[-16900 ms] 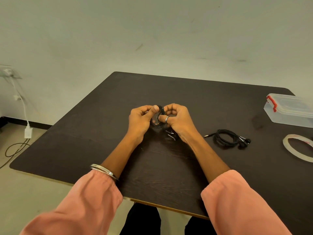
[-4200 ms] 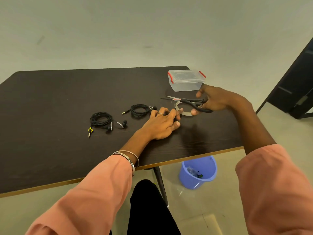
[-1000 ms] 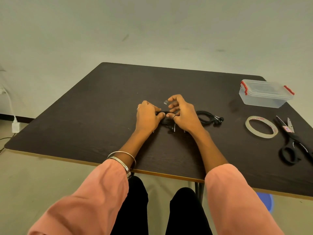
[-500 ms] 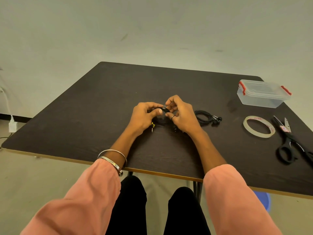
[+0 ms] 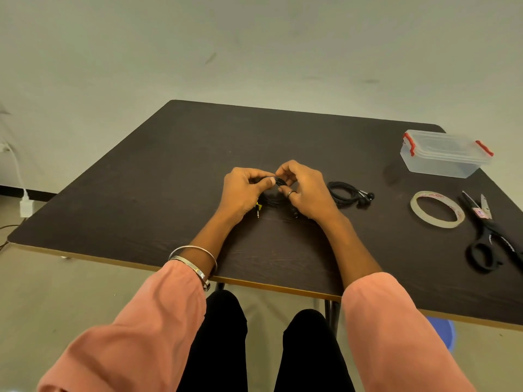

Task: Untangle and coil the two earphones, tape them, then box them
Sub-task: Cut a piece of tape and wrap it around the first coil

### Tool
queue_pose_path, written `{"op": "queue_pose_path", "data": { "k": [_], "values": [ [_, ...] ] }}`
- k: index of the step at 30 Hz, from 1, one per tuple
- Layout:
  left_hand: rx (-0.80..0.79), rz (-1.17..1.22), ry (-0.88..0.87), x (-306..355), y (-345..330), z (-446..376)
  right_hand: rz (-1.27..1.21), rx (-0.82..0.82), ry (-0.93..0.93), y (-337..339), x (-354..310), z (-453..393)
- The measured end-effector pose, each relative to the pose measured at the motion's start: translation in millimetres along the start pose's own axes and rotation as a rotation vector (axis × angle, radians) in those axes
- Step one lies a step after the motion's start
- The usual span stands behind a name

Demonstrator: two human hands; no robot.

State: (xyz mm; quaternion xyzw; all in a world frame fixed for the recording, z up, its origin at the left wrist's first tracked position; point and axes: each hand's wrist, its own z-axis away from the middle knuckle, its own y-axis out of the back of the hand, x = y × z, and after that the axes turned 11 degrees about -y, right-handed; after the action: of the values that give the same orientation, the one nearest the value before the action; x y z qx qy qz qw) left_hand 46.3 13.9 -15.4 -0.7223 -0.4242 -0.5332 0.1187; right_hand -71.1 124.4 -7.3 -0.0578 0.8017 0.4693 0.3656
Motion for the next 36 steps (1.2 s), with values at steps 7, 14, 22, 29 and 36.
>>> {"op": "queue_pose_path", "data": {
  "k": [7,14,22,29,36],
  "values": [
    [-0.043,0.070,-0.002,-2.5,3.2,-0.8,0.024,0.015,0.008,1.1,0.5,-0.7],
    [-0.077,0.131,-0.011,-2.1,4.4,-0.9,0.031,0.029,0.017,0.0,3.0,-1.6],
    [-0.033,0.091,0.015,3.0,0.7,-0.8,0.069,0.045,0.029,-0.8,4.0,-3.0],
    [-0.021,0.049,0.039,4.1,-3.2,-2.0,0.057,0.030,0.029,0.1,2.3,-2.5],
    [0.001,-0.009,0.000,2.4,-2.0,-0.1,0.051,0.036,0.014,1.5,1.5,-2.5]
  ]
}}
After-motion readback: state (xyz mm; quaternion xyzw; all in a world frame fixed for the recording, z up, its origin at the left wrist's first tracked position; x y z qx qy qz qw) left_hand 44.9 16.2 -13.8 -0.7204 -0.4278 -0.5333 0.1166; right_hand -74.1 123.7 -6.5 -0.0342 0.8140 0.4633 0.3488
